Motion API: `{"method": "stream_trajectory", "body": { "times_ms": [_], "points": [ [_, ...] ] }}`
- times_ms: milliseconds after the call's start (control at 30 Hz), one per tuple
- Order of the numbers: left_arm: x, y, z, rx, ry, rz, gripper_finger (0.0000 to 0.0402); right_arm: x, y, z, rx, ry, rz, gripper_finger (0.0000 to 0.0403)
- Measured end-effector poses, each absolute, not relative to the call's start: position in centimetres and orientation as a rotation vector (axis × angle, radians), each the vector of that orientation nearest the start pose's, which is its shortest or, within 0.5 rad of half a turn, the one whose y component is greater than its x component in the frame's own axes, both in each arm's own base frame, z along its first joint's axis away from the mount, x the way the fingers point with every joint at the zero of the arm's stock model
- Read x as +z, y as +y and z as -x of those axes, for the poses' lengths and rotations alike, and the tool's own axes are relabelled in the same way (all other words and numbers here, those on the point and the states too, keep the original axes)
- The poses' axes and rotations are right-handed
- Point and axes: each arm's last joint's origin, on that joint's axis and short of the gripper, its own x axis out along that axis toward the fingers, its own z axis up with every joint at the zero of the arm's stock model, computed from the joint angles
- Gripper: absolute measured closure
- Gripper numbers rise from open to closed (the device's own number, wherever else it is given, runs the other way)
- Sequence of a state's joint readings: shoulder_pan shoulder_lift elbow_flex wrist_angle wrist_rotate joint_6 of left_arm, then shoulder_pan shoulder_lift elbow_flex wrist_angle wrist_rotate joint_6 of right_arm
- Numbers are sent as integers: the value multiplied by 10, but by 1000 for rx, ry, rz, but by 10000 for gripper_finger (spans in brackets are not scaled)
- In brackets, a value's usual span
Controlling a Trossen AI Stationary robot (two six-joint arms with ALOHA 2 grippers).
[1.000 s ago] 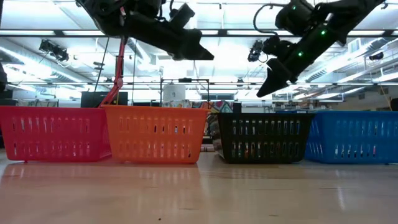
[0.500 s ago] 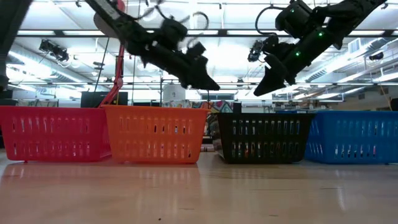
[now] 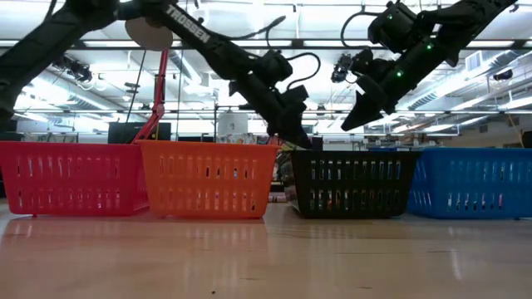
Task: Sort crayons
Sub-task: Put the orange crayon into the black bin
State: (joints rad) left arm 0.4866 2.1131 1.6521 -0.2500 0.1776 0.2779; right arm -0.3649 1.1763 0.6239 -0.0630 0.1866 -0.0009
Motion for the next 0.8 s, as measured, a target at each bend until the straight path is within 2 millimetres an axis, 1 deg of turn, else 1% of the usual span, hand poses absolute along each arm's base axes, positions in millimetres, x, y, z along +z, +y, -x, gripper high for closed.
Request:
{"method": "stream_trajectory", "body": {
  "times_ms": [67,167,333,467,500,600,700,800],
  "points": [
    [214,219,-425,196,723,-25,335,214,-91,-219,-539,628,-48,320],
    [211,216,-422,174,799,-8,335,212,-94,-215,-548,664,-34,320],
    [217,201,-415,138,813,-35,335,205,-106,-204,-598,759,-47,320],
    [199,185,-403,111,834,-43,335,199,-115,-202,-645,758,-87,320],
    [197,181,-400,111,822,-46,335,195,-119,-203,-654,753,-90,320],
    [204,171,-389,129,735,-51,335,178,-132,-207,-686,767,-110,320],
    [210,158,-376,128,704,-45,335,165,-149,-217,-691,812,-126,320],
    [217,144,-364,118,663,-55,335,158,-163,-231,-659,845,-133,320]
  ]
}}
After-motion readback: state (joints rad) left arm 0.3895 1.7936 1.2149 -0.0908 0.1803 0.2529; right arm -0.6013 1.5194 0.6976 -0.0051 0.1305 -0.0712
